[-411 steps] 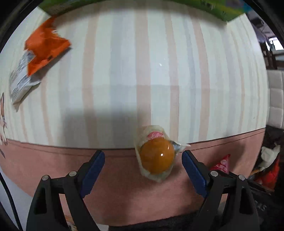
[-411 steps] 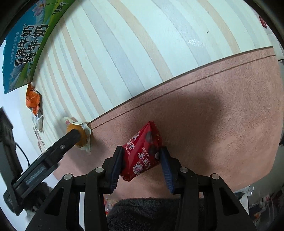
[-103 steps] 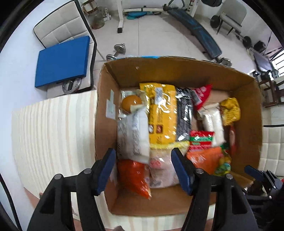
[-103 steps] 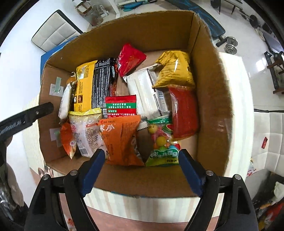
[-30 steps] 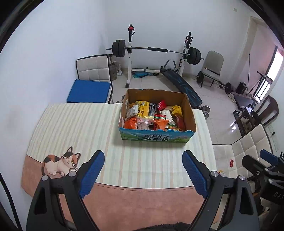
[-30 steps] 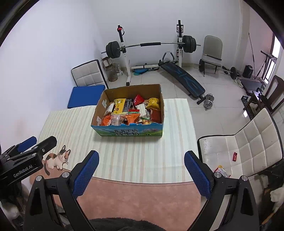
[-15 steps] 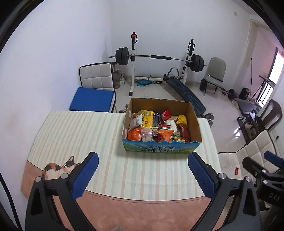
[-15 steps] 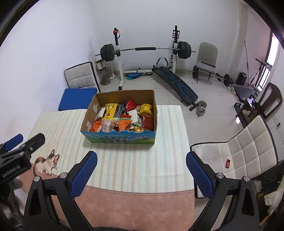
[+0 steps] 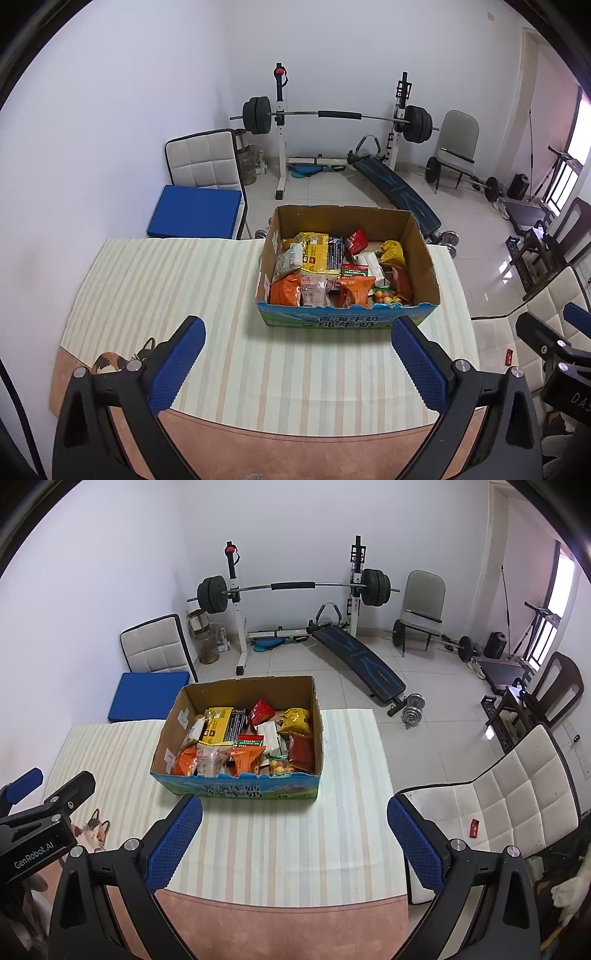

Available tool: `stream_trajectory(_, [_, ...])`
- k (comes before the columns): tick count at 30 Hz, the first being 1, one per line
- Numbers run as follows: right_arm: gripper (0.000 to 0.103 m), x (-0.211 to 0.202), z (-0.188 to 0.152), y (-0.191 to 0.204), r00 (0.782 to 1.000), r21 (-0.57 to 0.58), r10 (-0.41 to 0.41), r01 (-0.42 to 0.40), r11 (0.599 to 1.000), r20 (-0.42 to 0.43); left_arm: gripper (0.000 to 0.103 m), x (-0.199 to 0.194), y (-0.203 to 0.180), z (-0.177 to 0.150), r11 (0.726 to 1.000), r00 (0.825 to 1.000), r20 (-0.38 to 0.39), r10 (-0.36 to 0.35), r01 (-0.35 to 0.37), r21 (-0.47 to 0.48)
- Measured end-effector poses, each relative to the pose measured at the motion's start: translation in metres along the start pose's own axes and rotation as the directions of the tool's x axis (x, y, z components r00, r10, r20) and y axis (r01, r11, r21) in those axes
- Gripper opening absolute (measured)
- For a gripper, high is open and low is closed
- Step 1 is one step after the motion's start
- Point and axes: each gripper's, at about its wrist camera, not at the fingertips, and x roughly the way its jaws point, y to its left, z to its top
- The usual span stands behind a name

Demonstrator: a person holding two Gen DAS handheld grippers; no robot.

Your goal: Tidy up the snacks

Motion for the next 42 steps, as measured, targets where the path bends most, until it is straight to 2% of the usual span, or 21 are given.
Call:
stream_trajectory(14, [0.102, 0.019, 0.010, 0.003, 1.000, 0.001, -0.013, 0.013, 1.000, 0.007, 0.103, 0.018, -0.007, 0.007, 1.000, 1.000, -0.013, 0.000, 0.000, 0.014])
stream_trajectory(42, [0.102, 0.015, 0.011, 0.001, 0.999, 0.004, -0.026, 0.026, 1.000, 0.026, 0.103, 0.018, -0.010, 0.012, 1.000, 1.000, -0.002, 0.003, -0.003, 0.008])
